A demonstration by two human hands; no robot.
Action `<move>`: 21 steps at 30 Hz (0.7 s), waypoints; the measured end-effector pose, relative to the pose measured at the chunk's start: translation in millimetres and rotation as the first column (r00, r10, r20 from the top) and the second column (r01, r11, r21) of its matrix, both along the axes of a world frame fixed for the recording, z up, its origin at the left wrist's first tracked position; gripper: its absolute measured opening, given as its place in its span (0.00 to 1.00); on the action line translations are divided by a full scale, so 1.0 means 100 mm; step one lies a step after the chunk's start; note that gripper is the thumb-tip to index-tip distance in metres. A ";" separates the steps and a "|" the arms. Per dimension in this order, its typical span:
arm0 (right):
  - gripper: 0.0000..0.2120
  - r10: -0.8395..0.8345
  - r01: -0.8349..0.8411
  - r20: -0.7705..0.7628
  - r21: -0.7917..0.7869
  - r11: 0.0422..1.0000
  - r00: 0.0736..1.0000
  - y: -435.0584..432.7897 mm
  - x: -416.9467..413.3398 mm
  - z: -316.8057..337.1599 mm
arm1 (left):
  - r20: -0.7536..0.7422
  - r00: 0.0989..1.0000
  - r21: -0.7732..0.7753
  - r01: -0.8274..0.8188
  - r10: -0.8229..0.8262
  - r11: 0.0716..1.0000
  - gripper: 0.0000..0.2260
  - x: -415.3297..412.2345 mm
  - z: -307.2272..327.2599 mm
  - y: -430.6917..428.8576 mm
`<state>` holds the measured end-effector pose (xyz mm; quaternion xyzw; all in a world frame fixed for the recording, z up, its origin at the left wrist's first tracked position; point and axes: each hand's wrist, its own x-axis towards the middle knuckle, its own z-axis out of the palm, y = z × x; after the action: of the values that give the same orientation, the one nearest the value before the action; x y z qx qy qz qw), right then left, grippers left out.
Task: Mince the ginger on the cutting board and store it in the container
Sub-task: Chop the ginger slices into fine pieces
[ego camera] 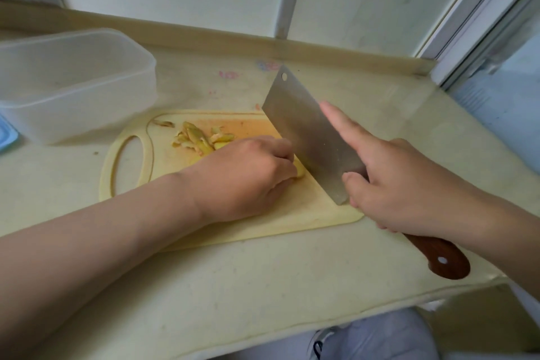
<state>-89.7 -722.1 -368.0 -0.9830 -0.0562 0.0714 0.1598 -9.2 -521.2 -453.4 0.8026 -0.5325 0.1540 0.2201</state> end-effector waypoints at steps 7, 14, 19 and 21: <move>0.43 -0.044 0.041 -0.153 -0.021 0.999 0.987 -0.03 -0.04 0.12 | -0.011 0.999 0.031 0.034 -0.034 0.999 0.15 0.01 -0.01 0.02; 0.44 -0.051 0.046 -0.209 -0.031 0.998 0.976 0.00 0.06 0.20 | 0.021 0.999 0.015 0.044 -0.044 0.999 0.13 0.00 -0.01 0.01; 0.44 -0.046 0.052 -0.105 0.057 0.997 0.993 0.08 0.23 0.03 | 0.035 0.998 0.029 0.050 -0.051 0.998 0.13 0.01 -0.02 0.01; 0.44 -0.046 0.050 -0.055 0.083 0.995 0.997 0.08 0.22 0.00 | 0.033 0.998 0.031 0.049 -0.050 0.998 0.14 0.01 -0.02 0.01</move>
<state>-68.1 -714.0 -367.8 -0.9742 -0.0313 0.0911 0.2043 -8.5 -520.0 -455.4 0.7897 -0.5583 0.1541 0.2024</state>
